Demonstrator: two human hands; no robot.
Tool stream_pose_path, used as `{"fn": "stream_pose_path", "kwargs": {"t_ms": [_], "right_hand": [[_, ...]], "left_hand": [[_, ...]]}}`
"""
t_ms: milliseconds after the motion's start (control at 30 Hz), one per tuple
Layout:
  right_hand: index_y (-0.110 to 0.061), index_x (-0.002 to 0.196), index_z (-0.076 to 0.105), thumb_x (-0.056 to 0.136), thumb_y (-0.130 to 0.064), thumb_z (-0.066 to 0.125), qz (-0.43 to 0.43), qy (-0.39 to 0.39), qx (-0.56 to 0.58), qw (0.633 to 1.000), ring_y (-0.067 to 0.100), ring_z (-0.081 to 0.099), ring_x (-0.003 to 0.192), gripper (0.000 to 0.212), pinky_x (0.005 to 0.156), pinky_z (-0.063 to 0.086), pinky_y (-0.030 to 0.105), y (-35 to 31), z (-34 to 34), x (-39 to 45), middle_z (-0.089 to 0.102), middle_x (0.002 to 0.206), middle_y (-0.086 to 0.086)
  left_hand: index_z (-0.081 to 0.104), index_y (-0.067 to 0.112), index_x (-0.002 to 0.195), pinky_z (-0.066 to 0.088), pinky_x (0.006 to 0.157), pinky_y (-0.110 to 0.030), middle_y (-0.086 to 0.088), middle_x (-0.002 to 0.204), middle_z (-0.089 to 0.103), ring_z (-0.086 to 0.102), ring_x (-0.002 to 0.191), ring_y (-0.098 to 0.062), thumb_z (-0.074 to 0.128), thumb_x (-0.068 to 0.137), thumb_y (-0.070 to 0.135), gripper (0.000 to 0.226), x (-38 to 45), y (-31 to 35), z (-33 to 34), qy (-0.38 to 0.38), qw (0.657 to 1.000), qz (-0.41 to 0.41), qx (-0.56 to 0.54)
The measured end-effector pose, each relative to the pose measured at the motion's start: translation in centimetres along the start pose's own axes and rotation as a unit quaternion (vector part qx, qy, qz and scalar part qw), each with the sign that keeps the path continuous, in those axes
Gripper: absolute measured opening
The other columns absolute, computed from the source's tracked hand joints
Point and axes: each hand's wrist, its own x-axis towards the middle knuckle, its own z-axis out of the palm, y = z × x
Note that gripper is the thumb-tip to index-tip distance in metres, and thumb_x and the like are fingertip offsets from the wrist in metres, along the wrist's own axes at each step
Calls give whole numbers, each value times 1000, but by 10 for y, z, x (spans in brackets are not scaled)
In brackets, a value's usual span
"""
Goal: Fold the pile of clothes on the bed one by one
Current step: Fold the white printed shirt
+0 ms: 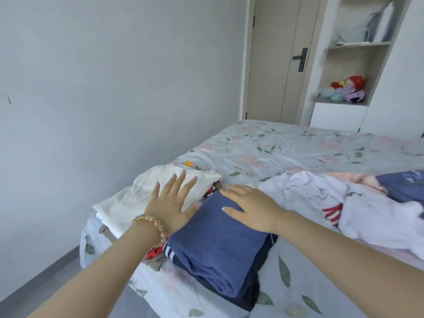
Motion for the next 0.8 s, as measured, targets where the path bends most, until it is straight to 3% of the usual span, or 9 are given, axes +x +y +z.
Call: {"fn": "stream_pose_path", "kwargs": {"t_ms": [133,267,433,567,800], "right_hand": [[-32,155,11,100,-52,33,64,3,-31,997,12,6,149,62,118,7,28,36,-19,-74,5,162,-7],[-31,155,6,100,-53,31,117,14,-72,990,15,2,149,64,119,5,32,67,-34,-144,0,163,-5],[-30,155,9,90,-66,22,177,24,-75,981,17,5,149,75,120,10,32,105,-42,-228,2,163,-3],[-28,155,8,100,-49,36,212,8,-79,974,18,6,149,66,120,12,33,132,-38,-295,1,163,-1],[-26,155,11,100,-53,32,297,-39,-49,953,18,10,149,65,118,15,31,174,-19,-398,4,163,1]], "left_hand": [[-10,45,148,-7,119,-47,13,159,-17,-16,147,-11,-12,68,84,90,-8,84,-13,30,997,76,4],[-16,43,147,-5,119,-50,9,158,-22,-16,147,-16,-24,62,82,94,-10,151,-8,30,992,117,26],[-17,43,147,-2,119,-51,7,159,-18,-12,148,-17,-11,70,76,84,-22,231,-2,28,986,165,24],[-14,43,148,-3,119,-49,9,158,-20,-13,148,-16,-11,67,75,88,-41,295,11,4,979,203,9],[-13,42,149,-1,119,-47,9,158,-21,-12,148,-15,-10,65,75,90,-62,383,45,-32,972,235,-7]]}}
